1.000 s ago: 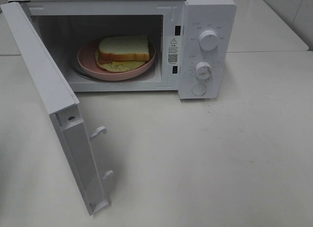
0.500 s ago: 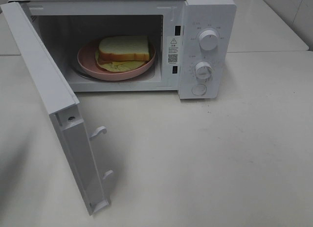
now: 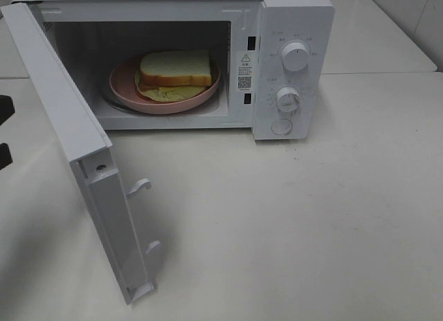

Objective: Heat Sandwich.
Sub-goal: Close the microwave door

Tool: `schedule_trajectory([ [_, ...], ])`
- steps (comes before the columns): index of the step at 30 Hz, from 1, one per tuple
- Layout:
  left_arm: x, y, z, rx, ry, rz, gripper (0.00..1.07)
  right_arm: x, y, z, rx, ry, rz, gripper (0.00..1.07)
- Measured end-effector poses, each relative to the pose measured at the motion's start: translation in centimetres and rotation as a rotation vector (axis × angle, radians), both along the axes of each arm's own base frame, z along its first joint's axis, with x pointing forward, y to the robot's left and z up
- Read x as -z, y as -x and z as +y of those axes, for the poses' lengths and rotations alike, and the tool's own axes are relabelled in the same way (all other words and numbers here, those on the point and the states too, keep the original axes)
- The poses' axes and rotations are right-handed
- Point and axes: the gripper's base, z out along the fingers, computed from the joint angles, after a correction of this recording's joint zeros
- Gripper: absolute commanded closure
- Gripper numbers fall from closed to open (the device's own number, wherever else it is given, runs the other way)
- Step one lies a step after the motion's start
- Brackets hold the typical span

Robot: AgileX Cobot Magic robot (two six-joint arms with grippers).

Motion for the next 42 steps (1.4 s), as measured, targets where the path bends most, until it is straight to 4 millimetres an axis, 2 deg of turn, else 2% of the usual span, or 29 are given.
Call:
schedule_trajectory([
  [9, 1.4, -0.4, -3.3, -0.009, 0.0, -0.016, 1.06, 0.0, 0.0, 0.0, 0.0, 0.0, 0.0, 0.31],
  [19, 2.8, -0.8, -5.7, -0.039, 0.022, 0.021, 1.06, 0.0, 0.0, 0.0, 0.0, 0.0, 0.0, 0.31],
  [26, 2.1, -2.7, -9.2, -0.011, 0.032, -0.021, 1.06, 0.0, 0.0, 0.0, 0.0, 0.0, 0.0, 0.31],
  [28, 2.1, -2.9, -9.5, -0.014, 0.031, -0.023, 1.06, 0.0, 0.0, 0.0, 0.0, 0.0, 0.0, 0.31],
  [38, 1.7, -5.3, -13.4, -0.02, 0.046, -0.049, 1.06, 0.0, 0.0, 0.0, 0.0, 0.0, 0.0, 0.31],
  [39, 1.6, -5.8, -14.3, -0.013, 0.045, -0.055, 1.06, 0.0, 0.0, 0.0, 0.0, 0.0, 0.0, 0.31],
  [42, 1.7, -6.3, -15.1, -0.007, 0.044, -0.051, 1.06, 0.0, 0.0, 0.0, 0.0, 0.0, 0.0, 0.31],
])
